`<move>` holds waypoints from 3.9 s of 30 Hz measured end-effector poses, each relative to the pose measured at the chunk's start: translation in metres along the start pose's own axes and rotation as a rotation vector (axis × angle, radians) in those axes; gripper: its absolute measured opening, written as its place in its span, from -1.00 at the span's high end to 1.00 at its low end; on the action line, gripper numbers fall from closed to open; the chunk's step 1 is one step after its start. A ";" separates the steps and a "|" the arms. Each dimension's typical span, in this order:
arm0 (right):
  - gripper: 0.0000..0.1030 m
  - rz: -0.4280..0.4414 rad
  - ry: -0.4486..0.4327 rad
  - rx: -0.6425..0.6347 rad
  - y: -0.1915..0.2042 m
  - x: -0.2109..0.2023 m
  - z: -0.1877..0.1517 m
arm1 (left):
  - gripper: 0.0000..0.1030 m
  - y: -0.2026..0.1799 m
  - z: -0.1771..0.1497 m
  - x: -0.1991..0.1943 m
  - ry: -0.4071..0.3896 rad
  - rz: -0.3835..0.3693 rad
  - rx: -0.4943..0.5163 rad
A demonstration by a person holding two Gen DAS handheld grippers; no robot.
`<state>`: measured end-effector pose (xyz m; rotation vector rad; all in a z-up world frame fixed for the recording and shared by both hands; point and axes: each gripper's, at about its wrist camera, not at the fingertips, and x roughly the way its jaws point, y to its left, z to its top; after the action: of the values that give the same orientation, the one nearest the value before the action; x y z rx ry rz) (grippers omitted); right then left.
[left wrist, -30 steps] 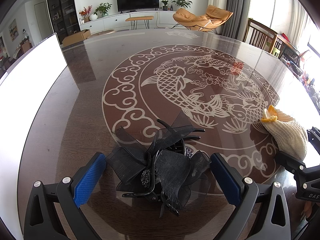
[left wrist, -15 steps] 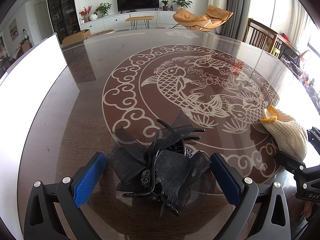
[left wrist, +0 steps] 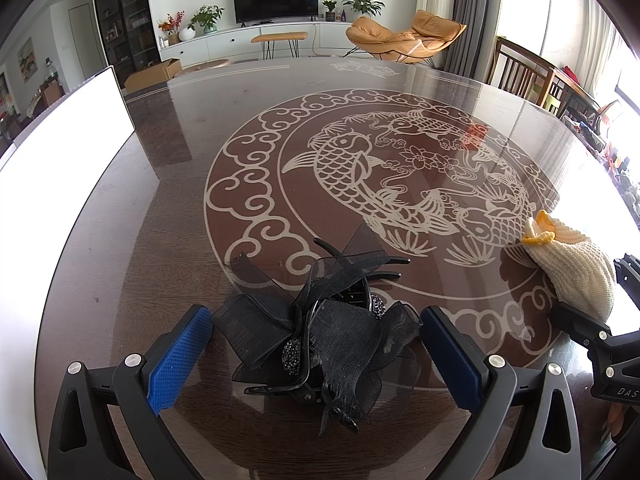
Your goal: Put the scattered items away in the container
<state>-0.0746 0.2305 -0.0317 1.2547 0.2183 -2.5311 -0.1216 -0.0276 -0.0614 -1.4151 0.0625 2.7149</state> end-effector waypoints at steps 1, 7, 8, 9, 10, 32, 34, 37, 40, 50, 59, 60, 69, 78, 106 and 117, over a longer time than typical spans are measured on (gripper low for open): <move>-0.51 0.000 0.000 0.000 0.000 0.000 0.000 | -1.00 0.000 0.000 0.000 0.000 0.000 0.000; -0.51 0.000 0.000 0.000 0.000 0.000 0.000 | -1.00 0.000 0.000 0.000 0.000 0.000 0.000; -0.51 0.000 0.000 0.000 0.000 0.000 0.000 | -1.00 0.000 0.000 0.000 0.000 0.000 0.000; -0.51 0.000 0.000 0.000 0.000 0.000 0.000 | -1.00 0.000 0.000 0.000 0.000 0.000 0.000; -0.51 0.000 0.000 0.000 0.000 0.000 0.000 | -1.00 0.000 0.000 0.000 0.000 0.000 0.000; -0.51 0.000 0.000 0.000 0.001 0.000 0.000 | -1.00 -0.001 -0.001 0.000 0.000 0.000 0.000; -0.51 0.000 0.000 0.000 0.001 0.000 0.000 | -1.00 -0.001 0.000 0.000 0.000 0.000 0.000; -0.51 0.000 0.000 0.000 0.001 0.000 0.000 | -1.00 -0.001 0.000 0.000 0.000 0.000 0.000; -0.51 0.000 0.000 0.000 0.001 0.000 0.000 | -1.00 -0.001 0.000 0.000 0.000 0.000 0.000; -0.51 -0.001 0.000 0.000 0.001 0.000 0.000 | -1.00 -0.001 -0.001 0.001 0.000 0.000 0.000; -0.51 -0.001 0.000 0.000 0.001 0.000 0.000 | -1.00 -0.001 -0.001 0.001 0.000 0.000 0.000; -0.51 -0.001 0.000 0.000 0.001 0.000 0.000 | -1.00 -0.001 -0.001 0.001 0.000 0.000 0.000; -0.51 0.001 0.000 0.001 0.002 0.000 0.000 | -1.00 -0.001 0.000 0.000 0.000 -0.005 0.004; -0.51 0.008 0.000 0.056 -0.008 -0.002 0.005 | -1.00 -0.002 -0.001 -0.004 0.007 -0.009 0.018; 0.20 0.400 -0.180 -0.148 0.200 -0.082 0.141 | 0.33 0.210 0.007 -0.206 -0.161 0.066 -0.241; 0.19 0.463 -0.058 -0.288 0.391 0.031 0.292 | 0.33 0.372 0.039 -0.120 -0.010 0.171 -0.520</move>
<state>-0.1795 -0.2227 0.1204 0.9846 0.2377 -2.0520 -0.1183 -0.4011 0.0587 -1.5675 -0.5903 3.0198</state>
